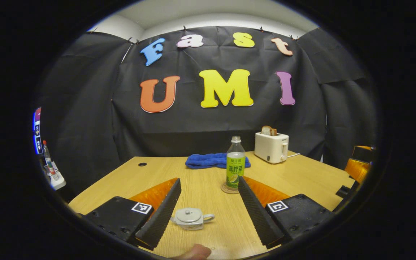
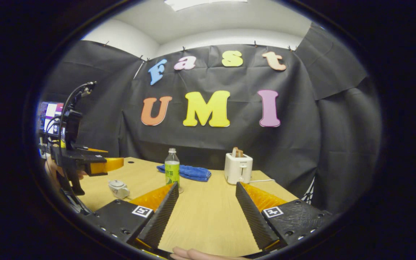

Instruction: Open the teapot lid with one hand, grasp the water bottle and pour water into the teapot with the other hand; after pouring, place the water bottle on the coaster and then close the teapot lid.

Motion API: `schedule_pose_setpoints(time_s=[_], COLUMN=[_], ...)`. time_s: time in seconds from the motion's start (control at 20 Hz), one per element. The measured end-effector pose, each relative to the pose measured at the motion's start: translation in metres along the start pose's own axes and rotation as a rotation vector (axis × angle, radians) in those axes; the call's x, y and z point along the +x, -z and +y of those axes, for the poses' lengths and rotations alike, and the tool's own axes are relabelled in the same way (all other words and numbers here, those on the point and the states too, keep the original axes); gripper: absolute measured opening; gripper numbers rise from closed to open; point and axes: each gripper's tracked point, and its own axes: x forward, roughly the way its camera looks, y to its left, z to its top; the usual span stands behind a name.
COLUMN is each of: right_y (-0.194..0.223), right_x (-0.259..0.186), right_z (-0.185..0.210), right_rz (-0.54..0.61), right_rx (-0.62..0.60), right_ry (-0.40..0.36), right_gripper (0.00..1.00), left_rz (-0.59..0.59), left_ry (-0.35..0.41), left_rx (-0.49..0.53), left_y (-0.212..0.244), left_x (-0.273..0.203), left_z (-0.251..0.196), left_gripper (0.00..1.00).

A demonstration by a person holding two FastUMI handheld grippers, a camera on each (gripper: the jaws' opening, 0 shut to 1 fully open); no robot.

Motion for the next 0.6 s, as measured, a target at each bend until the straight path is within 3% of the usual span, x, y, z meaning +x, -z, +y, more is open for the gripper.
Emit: schedule_pose_setpoints(time_s=[0.15,0.25,0.35,0.6], right_y=[-0.019,-0.028,-0.030,-0.018], right_x=[-0.024,-0.036,-0.041,-0.038], right_z=[-0.009,-0.006,-0.004,0.016], right_rz=[-0.033,-0.056,-0.063,-0.026], right_rx=[-0.017,-0.024,-0.023,-0.036], right_ry=[0.036,0.036,0.043,0.016], right_gripper=[0.95,0.95,0.96,0.95], left_rz=[-0.028,0.002,-0.002,-0.039], left_ry=[-0.027,-0.075,-0.112,-0.061], left_rx=[0.000,-0.006,-0.027,-0.022], left_y=[-0.022,-0.016,-0.016,-0.023], left_x=[-0.033,-0.050,-0.066,-0.083], left_z=[-0.006,-0.003,-0.002,-0.016], left_gripper=[1.00,0.96,0.99,1.00])
